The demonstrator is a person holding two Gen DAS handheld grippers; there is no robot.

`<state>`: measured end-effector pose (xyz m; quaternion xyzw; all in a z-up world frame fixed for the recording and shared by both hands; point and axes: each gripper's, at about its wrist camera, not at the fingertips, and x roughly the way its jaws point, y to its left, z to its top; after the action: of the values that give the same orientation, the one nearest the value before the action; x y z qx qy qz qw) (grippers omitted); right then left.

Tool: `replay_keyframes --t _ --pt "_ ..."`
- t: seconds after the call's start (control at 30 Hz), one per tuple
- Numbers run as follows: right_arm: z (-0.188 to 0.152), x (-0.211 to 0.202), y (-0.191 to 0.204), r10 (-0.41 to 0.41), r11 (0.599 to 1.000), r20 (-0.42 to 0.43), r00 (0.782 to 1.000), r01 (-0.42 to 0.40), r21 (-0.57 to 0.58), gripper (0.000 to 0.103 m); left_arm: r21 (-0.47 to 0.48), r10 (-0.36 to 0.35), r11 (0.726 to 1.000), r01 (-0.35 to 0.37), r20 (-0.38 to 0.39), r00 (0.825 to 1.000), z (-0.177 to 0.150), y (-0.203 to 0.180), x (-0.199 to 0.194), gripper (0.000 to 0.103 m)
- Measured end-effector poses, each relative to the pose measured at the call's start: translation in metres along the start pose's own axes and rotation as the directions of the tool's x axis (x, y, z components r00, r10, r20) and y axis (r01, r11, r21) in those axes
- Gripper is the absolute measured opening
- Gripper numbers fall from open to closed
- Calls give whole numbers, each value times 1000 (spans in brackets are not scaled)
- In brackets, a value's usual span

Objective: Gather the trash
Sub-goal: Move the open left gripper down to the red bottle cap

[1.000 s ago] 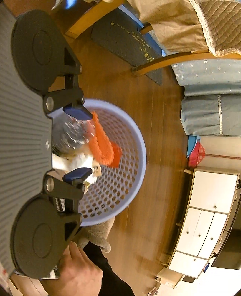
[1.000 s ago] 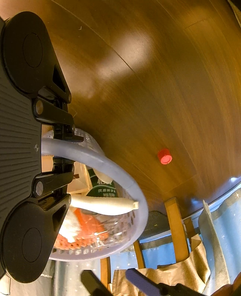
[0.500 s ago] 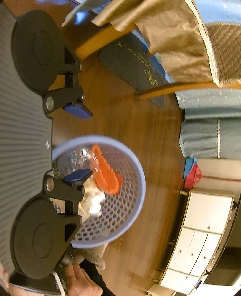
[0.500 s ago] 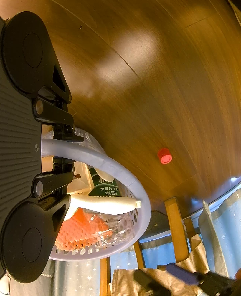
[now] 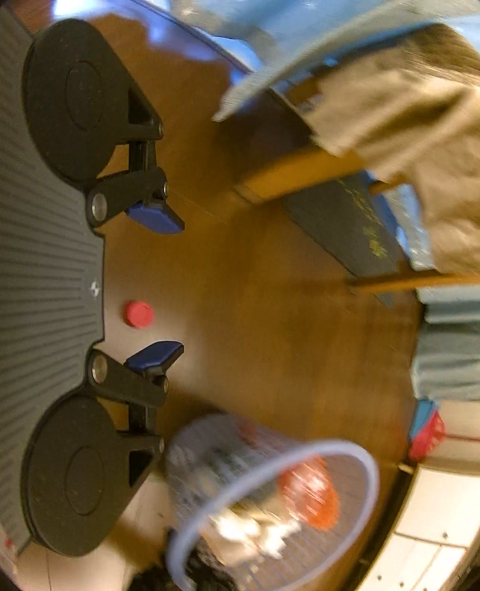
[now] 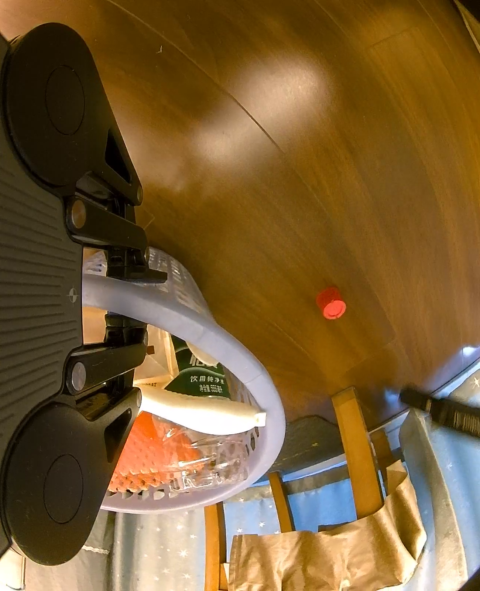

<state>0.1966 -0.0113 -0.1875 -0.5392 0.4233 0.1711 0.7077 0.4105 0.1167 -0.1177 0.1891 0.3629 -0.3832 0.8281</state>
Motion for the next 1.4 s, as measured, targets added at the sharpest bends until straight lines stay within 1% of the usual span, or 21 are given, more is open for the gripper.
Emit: replay_keyframes --t 0.1,0.27,0.53,0.67,0.8,0.87,0.97,1.07,1.27,1.4 --pt "0 1 -1 2 1000 -5 1000 -2 2 9 4 11 1000 -11 -39 999 -18 4 17 60" --pt "1 1 -2 -2 1000 -7 1000 2 -3 9 14 0 1000 1 -76 997 -33 -2 48 60" --pt "3 5 -4 2 1000 -19 1000 -1 25 9 16 -19 1000 20 -92 996 -46 -19 87 60" --pt "4 5 -2 1 1000 -18 1000 -1 21 9 6 -9 1000 10 -95 995 -53 -25 107 60" --pt "4 4 -3 3 1000 -21 1000 -3 26 9 13 -2 1000 4 -101 995 -53 -32 122 60" --pt "4 4 -4 3 1000 -22 1000 -2 29 9 2 2 1000 -2 -106 994 -53 -32 128 59" --pt "4 4 -3 2 1000 -22 1000 -1 28 9 -15 3 1000 -4 -114 993 -53 -32 136 55" --pt "3 4 -3 0 1000 -23 1000 1 29 9 -24 -1 1000 -2 -118 993 -52 -33 143 53" --pt "4 5 -3 2 999 -25 1000 -1 37 9 -7 -5 1000 5 -124 992 -47 -35 154 53" --pt "4 5 -3 2 999 -24 1000 -1 38 9 -5 -7 1000 6 -138 990 -48 -36 161 49"
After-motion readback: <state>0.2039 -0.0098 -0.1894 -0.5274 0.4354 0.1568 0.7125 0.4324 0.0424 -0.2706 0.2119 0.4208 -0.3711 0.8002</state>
